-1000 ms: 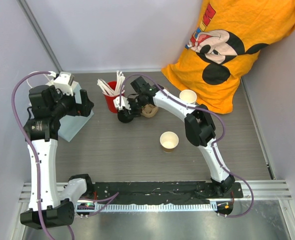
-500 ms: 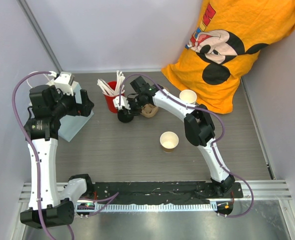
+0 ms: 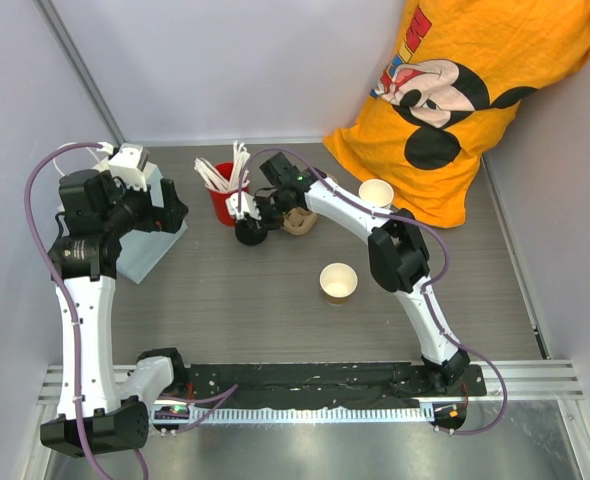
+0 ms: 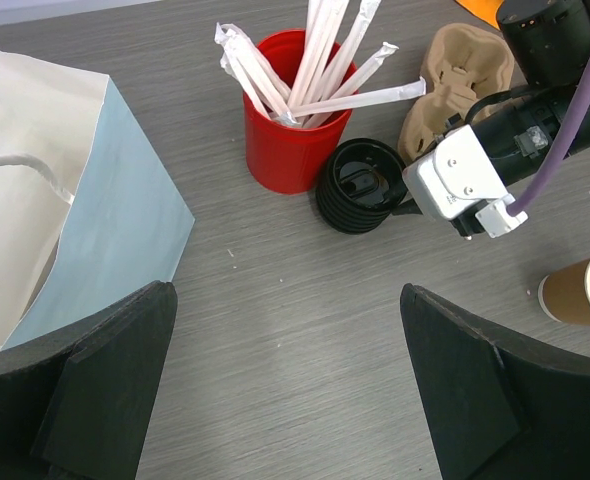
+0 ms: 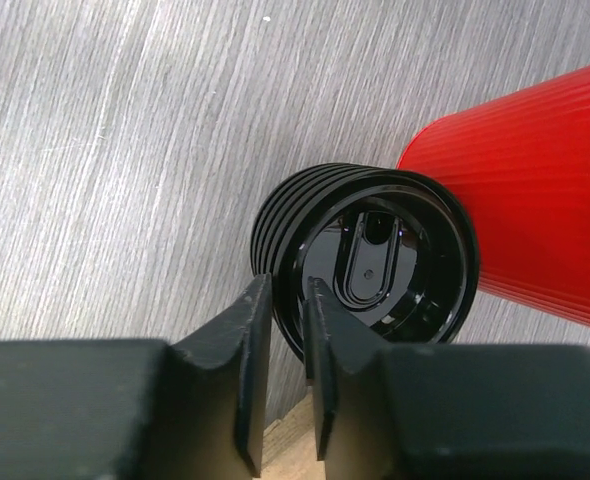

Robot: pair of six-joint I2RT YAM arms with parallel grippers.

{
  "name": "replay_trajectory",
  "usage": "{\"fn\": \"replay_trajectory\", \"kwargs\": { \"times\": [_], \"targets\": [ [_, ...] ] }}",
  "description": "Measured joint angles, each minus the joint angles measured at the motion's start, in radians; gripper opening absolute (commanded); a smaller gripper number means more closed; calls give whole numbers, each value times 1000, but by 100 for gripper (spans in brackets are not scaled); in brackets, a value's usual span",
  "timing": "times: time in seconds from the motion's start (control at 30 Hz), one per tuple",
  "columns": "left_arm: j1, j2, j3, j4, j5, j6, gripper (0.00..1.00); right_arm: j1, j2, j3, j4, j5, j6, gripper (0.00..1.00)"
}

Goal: Pack the takeout coffee

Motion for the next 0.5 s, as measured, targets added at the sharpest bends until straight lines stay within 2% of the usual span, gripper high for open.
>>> {"fn": "replay_trajectory", "kwargs": {
  "times": [0.5],
  "targets": [
    [1,0,0,2,0,0,100,8,4,16,-6,0,0,27]
  ]
}}
